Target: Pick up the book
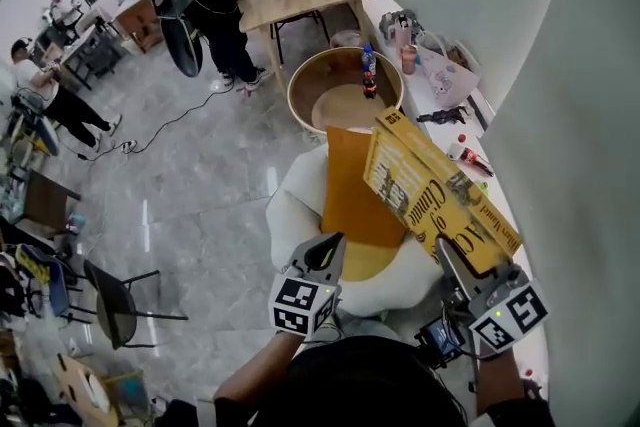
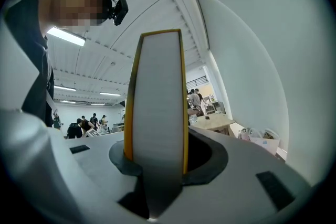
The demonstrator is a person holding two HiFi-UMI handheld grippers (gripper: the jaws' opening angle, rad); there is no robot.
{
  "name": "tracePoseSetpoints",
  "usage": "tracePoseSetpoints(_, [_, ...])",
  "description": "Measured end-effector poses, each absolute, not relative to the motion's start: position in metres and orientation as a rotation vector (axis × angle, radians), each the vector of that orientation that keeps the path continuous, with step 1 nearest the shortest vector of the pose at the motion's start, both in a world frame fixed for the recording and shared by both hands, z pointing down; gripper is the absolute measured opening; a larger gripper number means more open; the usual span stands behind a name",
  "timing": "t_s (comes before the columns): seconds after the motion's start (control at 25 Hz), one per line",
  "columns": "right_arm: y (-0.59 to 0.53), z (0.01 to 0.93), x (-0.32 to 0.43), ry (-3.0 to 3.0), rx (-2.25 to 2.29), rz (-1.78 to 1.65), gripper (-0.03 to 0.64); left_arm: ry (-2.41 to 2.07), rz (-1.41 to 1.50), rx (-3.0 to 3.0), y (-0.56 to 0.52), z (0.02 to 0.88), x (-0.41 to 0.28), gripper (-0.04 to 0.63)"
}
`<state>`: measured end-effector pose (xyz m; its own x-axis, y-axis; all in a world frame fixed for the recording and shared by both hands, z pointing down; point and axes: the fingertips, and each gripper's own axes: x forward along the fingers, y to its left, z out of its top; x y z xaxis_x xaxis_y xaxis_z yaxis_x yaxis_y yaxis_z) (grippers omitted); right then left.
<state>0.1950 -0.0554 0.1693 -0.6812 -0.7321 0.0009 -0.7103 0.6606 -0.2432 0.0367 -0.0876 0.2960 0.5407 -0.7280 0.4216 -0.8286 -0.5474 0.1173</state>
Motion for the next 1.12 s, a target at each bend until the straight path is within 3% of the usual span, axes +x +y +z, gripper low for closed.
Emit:
tracePoseSetpoints(0.52, [-0.041,0.167,0.182,2.716,-1.276,-0.260,0.153,-1.273,0.429,2.474,-0.075,0.305,0.019,0.005])
tracePoseSetpoints(1.12, [0.152,0.155,0.049,2.731,-1.416,-0.121,0.153,-1.312,0.262,2.438,0.136,0.323,-0.128,0.005])
